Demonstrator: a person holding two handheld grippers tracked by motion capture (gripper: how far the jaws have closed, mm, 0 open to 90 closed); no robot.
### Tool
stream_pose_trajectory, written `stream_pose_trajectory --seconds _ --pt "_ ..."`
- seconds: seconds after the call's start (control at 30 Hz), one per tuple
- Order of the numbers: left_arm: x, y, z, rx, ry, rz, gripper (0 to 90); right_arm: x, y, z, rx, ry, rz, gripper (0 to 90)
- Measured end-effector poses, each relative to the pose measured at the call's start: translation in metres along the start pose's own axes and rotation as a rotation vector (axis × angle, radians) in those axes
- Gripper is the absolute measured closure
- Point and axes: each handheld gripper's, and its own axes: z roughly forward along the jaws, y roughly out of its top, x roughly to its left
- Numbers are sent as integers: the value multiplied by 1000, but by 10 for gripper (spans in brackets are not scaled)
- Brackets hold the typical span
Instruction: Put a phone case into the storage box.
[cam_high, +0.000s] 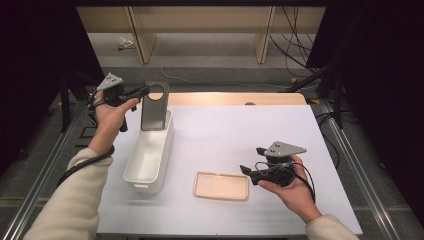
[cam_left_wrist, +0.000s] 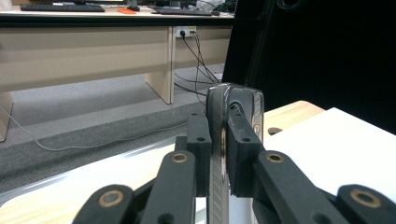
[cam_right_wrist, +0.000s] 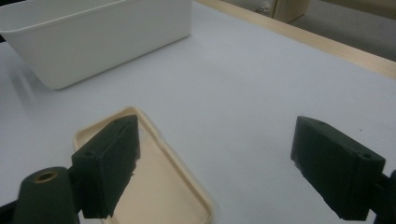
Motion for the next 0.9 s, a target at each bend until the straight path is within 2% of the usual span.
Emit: stream_pose_trajectory --seconds 0.9 --pt "4 -11 9 26 15 -15 810 0 0 0 -1 4 3 165"
